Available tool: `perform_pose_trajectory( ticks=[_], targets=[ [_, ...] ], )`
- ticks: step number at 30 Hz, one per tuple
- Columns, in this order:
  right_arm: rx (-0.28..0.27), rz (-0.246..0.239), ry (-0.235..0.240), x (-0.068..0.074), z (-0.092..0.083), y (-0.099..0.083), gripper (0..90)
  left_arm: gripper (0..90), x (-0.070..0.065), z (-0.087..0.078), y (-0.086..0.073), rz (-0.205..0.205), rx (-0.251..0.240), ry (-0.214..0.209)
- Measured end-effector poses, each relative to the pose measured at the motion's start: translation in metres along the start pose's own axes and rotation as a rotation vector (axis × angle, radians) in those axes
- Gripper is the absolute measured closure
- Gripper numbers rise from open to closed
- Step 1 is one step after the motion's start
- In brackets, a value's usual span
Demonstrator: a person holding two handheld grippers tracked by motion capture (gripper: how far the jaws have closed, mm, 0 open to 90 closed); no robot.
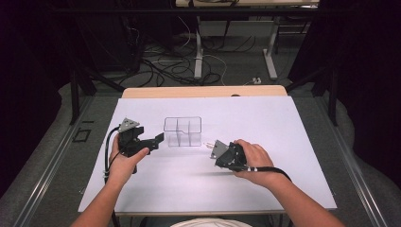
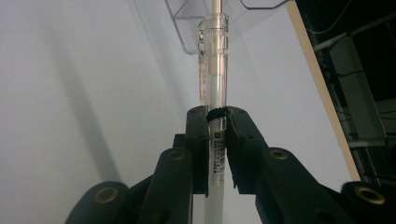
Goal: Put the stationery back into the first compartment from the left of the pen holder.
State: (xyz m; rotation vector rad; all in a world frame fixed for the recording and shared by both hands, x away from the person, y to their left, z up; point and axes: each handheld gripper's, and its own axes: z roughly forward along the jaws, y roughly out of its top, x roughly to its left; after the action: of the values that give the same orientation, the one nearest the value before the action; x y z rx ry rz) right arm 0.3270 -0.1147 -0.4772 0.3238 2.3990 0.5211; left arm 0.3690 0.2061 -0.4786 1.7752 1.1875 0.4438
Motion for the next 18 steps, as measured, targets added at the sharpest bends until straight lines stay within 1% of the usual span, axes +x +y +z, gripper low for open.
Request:
perform_pose_trajectory(
  ticks=[1, 3, 4, 5, 6, 7, 9, 11, 12, 13, 14, 15, 16, 17, 18],
  targets=[
    [0.0, -0.003, 0.0, 0.0015, 0.0002, 0.0, 80.1, 9.8, -0.0002, -0.0001, 0.0001, 0.001, 0.0, 0.0],
    [-0.007, -0.037, 0.007, 0.003, 0.0013, -0.0001, 80.1, 9.8, -0.0003, -0.0005, 0.0002, 0.0, -0.001, -0.001],
    [-0.009, -0.04, 0.011, 0.0044, 0.0015, -0.0004, 80.1, 9.9, -0.0003, -0.0006, 0.0003, 0.0, -0.001, -0.001],
    [-0.018, -0.074, 0.003, 0.0036, 0.0023, -0.0008, 80.1, 9.9, -0.0004, -0.0005, 0.0003, 0.0, -0.001, -0.001],
    [-0.026, -0.084, 0.002, 0.0043, 0.0026, -0.0011, 80.1, 9.9, -0.0004, -0.0004, 0.0002, 0.001, -0.001, -0.002],
    [-0.026, -0.091, 0.011, 0.0043, 0.0025, -0.0014, 80.1, 10.0, -0.0005, -0.0002, 0.0002, 0.003, 0.0, -0.003],
    [-0.042, -0.107, -0.004, 0.0056, 0.0017, -0.0016, 80.1, 10.1, -0.0012, 0.0001, 0.0003, 0.005, 0.0, -0.004],
    [-0.057, -0.11, 0.009, 0.0057, 0.0008, -0.0019, 80.1, 10.2, -0.0021, 0.0005, 0.0005, 0.006, -0.003, -0.007],
    [-0.063, -0.11, -0.002, 0.0064, -0.0007, -0.0021, 80.1, 10.3, -0.0027, 0.0004, 0.0006, 0.007, -0.002, -0.007],
    [-0.088, -0.147, -0.018, 0.0064, -0.0035, -0.0024, 80.1, 10.6, -0.0033, 0.0005, 0.0007, 0.008, -0.002, -0.008],
    [-0.088, -0.147, -0.018, 0.0064, -0.0035, -0.0024, 80.1, 10.6, -0.0036, 0.0002, 0.0009, 0.013, 0.0, -0.01],
    [-0.105, -0.171, -0.025, 0.0058, -0.004, -0.0026, 80.2, 10.7, -0.0043, -0.0001, 0.0011, 0.012, 0.002, -0.011],
    [-0.113, -0.181, -0.034, 0.006, -0.0055, -0.0029, 80.1, 10.8, -0.0047, -0.0001, 0.0014, 0.016, -0.001, -0.012],
    [-0.129, -0.206, -0.045, 0.0053, -0.0066, -0.0035, 80.1, 11.0, -0.0055, -0.0001, 0.0016, 0.012, -0.002, -0.017],
    [-0.154, -0.212, -0.063, 0.0061, -0.0071, -0.0045, 80.1, 11.2, -0.006, -0.0002, 0.0019, 0.016, -0.005, -0.018]
  ],
)
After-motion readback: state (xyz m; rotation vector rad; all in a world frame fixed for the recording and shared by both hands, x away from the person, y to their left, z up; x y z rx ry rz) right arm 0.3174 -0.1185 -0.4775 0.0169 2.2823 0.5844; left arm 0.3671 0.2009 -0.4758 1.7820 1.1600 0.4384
